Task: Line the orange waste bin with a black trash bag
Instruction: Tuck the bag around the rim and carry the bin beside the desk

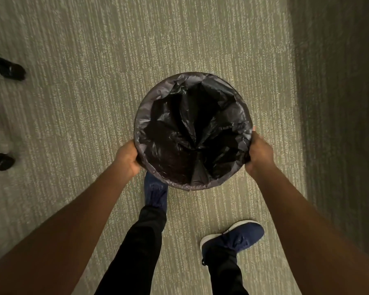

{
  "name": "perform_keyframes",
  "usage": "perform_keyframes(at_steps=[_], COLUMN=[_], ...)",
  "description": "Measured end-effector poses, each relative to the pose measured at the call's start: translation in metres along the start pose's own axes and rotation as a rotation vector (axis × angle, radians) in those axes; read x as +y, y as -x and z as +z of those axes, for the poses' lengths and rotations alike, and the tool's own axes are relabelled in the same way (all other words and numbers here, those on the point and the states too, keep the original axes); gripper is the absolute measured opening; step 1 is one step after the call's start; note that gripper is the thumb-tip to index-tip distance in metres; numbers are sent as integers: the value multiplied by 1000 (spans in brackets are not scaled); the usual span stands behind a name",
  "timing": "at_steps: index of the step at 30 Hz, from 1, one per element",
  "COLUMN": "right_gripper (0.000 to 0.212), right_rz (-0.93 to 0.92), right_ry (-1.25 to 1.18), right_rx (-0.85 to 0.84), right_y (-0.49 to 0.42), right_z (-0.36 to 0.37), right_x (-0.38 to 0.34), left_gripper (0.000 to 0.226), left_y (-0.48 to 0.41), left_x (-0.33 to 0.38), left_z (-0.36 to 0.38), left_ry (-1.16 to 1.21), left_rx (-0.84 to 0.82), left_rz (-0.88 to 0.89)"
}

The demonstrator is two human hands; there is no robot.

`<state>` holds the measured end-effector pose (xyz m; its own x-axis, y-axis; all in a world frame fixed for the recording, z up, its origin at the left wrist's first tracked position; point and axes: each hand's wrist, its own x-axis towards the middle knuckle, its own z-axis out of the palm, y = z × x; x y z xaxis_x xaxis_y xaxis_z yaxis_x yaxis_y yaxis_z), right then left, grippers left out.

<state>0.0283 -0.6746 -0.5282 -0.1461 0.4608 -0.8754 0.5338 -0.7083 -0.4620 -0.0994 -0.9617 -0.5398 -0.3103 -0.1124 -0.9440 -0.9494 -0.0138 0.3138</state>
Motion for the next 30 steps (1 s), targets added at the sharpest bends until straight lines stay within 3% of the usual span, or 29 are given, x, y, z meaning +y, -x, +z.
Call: perform_keyframes(at_steps=[4,6,9,12,16,20,24,27,30], right_gripper=[19,10,12,36,62,57,53,54,32], right_rz=[139,108,3,-8,-135,-144,28,78,130], right_ry=[-7,88,159,91,272,337,149,110,37], right_rx=[-86,-58,14,-7,-102,-76,-67,-71,-79], right_y=[-10,-13,-9,2,17,15,13,16,28], right_z=[-2,-4,-8,-10,-6,1,7,5,-1], right_x=[4,1,-12,-18,-15,-9,-10,-15,-21], left_gripper=[20,21,28,21,39,50,65,61,45], left_y=[-12,-13,-6,6,24,32,42,60,83], left_x=[-4,-4,-4,-4,-7,-10,-15,-13,-14], left_z=[-5,-6,-9,-13,-16,-20,-14,-7,-2], left_ry=[-32,-103,-193,-40,87,157,257,214,25], left_rx=[-20,-17,83,109,-84,-235,-309,-326,-337], left_rz=[-33,-13,43,62,107,133,156,209,238])
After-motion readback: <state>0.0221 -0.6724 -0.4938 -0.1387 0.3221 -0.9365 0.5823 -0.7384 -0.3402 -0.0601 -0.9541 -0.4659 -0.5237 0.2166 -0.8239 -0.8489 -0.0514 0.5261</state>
